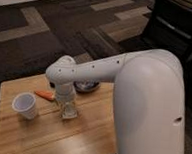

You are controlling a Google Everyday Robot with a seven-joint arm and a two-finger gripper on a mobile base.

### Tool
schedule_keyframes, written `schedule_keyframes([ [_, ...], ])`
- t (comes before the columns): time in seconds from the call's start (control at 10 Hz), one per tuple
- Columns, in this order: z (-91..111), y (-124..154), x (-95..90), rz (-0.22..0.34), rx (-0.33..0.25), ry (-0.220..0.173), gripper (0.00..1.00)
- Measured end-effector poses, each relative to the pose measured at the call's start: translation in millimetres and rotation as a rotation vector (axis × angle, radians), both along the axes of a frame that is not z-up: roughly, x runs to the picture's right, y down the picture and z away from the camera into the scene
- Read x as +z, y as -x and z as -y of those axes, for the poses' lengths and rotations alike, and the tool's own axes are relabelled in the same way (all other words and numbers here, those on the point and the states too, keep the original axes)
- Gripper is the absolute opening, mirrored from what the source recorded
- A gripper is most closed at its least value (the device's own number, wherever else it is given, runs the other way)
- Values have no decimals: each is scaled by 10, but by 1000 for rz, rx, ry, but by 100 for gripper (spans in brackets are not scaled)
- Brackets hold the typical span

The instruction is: Wipe the white sponge on the table

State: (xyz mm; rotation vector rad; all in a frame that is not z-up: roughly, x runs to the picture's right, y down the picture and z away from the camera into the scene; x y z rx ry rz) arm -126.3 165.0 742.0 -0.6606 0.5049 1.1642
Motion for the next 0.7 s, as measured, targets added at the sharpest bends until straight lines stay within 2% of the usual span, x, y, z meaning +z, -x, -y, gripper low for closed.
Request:
schedule_keyframes([
  [0.2,4,-137,-142,-43,20,-20,0],
  [0.4,-10,-174,-172,-54,31,-19,3],
  [0.7,-11,-170,-170,-53,32,-20,35],
])
